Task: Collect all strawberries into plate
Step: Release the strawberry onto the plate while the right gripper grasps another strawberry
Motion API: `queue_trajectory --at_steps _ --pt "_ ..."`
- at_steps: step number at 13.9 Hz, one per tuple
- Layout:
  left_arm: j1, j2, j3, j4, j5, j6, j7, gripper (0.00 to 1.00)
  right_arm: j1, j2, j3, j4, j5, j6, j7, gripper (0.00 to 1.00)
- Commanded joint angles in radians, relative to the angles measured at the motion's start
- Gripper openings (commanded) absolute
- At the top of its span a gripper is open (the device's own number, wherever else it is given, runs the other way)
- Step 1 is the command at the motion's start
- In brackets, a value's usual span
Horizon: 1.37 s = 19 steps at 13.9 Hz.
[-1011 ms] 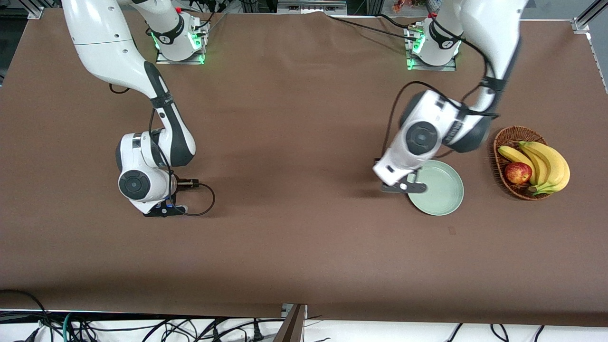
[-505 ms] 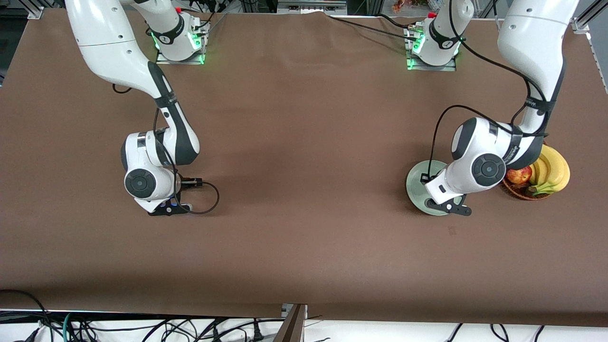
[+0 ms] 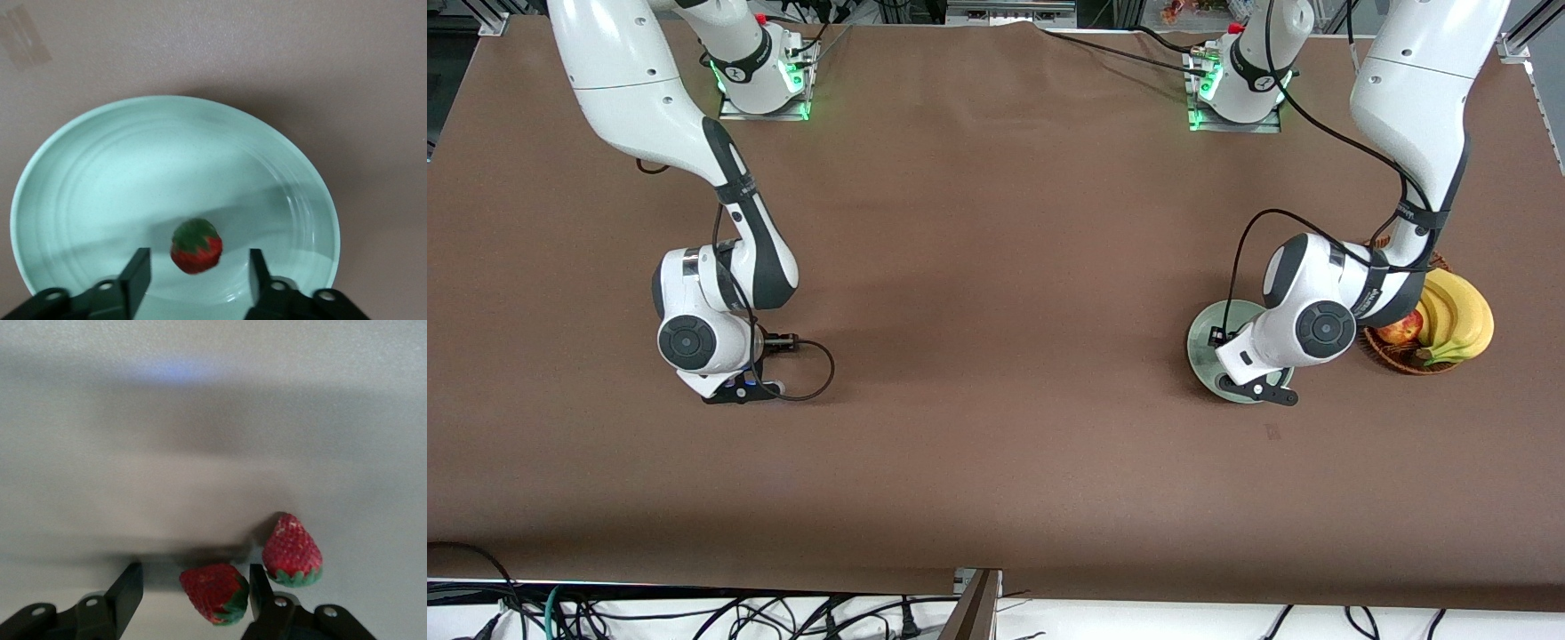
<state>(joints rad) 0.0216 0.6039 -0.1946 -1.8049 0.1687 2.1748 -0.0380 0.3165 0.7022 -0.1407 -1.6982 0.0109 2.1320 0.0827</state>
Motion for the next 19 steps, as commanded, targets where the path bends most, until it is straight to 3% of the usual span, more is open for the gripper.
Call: queue_trajectory --at_steps 1,5,7,10,14,19 --pt "0.011 -0.032 -0.008 0.013 0.026 -0.013 0.007 1.0 -0.005 -0.007 0.003 -0.026 0.012 0.022 -0.02 0.69" --pt "-0.003 -0.035 -0.012 0.131 0.025 -0.165 0.007 1.0 -0.005 -0.009 0.003 -0.026 0.012 0.009 -0.02 0.23" --pt "-0.005 -0.032 -0.012 0.142 0.023 -0.176 0.007 1.0 -0.005 -0.015 0.003 -0.021 0.012 0.008 -0.017 0.03" --pt "-0.006 -0.032 -0.012 0.151 0.017 -0.178 0.007 1.0 0.001 -0.029 0.024 0.027 0.015 0.003 -0.006 0.0" --pt "-0.015 -0.033 -0.029 0.243 -0.026 -0.266 0.003 1.0 0.042 -0.01 0.154 0.138 0.126 0.011 0.26 0.0" --pt "-0.029 -0.033 -0.029 0.254 -0.081 -0.271 -0.006 1.0 0.174 0.017 0.162 0.195 0.133 0.066 0.472 0.0"
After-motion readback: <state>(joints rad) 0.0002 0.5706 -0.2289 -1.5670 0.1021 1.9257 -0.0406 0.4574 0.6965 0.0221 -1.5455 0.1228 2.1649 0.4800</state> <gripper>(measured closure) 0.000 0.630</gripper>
